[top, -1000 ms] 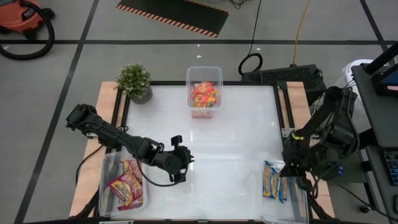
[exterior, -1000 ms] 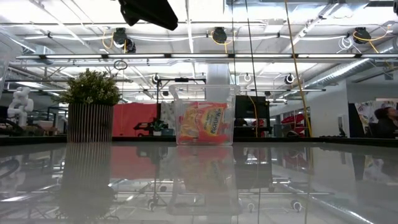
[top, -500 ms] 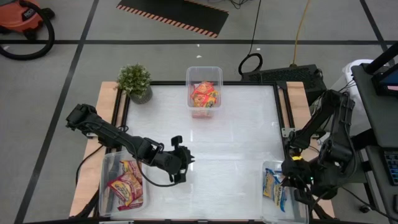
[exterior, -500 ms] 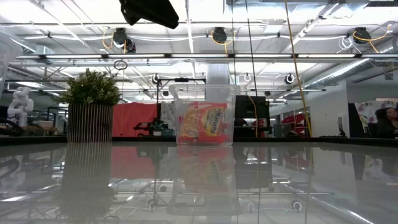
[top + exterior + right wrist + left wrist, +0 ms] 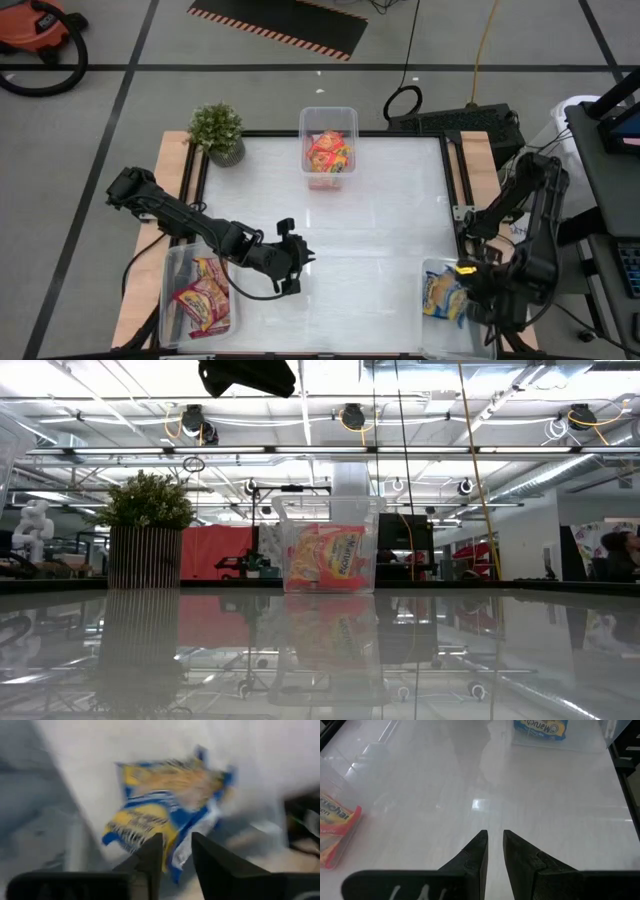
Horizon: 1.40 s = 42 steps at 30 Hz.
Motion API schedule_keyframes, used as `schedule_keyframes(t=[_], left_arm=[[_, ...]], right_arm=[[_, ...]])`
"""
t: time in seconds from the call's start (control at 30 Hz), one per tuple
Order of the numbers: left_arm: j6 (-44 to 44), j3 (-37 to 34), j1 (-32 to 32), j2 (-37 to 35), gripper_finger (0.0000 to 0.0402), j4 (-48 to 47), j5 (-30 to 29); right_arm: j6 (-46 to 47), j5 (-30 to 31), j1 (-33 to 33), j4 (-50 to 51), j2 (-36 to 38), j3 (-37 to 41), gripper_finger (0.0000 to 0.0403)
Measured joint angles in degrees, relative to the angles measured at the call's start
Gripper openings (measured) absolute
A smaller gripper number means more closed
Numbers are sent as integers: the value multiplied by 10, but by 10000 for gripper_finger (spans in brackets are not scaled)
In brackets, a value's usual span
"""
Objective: Sort Maruchan noodles
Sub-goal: Return to Home Position
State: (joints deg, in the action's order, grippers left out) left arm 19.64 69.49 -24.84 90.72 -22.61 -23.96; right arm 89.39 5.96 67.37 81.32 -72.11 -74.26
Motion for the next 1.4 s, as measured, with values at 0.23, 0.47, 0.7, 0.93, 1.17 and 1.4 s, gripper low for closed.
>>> schedule_keyframes(t=[0.23,0.47,0.7,0.93,1.17,1.4], left_arm=[[-11,0,0,0,65,3,0],[-57,0,0,-6,65,74,18],[-74,0,0,-6,65,76,20],[-75,0,1,-6,65,79,20],[-108,0,1,-6,65,104,20],[-143,0,8,-16,65,128,22]], right_arm=[[42,-44,0,84,-5,0,129],[10,-5,0,62,4,0,112],[19,-46,5,41,-18,3,45],[16,-61,6,-36,-29,75,4],[0,-99,6,-124,-24,152,3],[-43,37,6,-132,16,121,1]])
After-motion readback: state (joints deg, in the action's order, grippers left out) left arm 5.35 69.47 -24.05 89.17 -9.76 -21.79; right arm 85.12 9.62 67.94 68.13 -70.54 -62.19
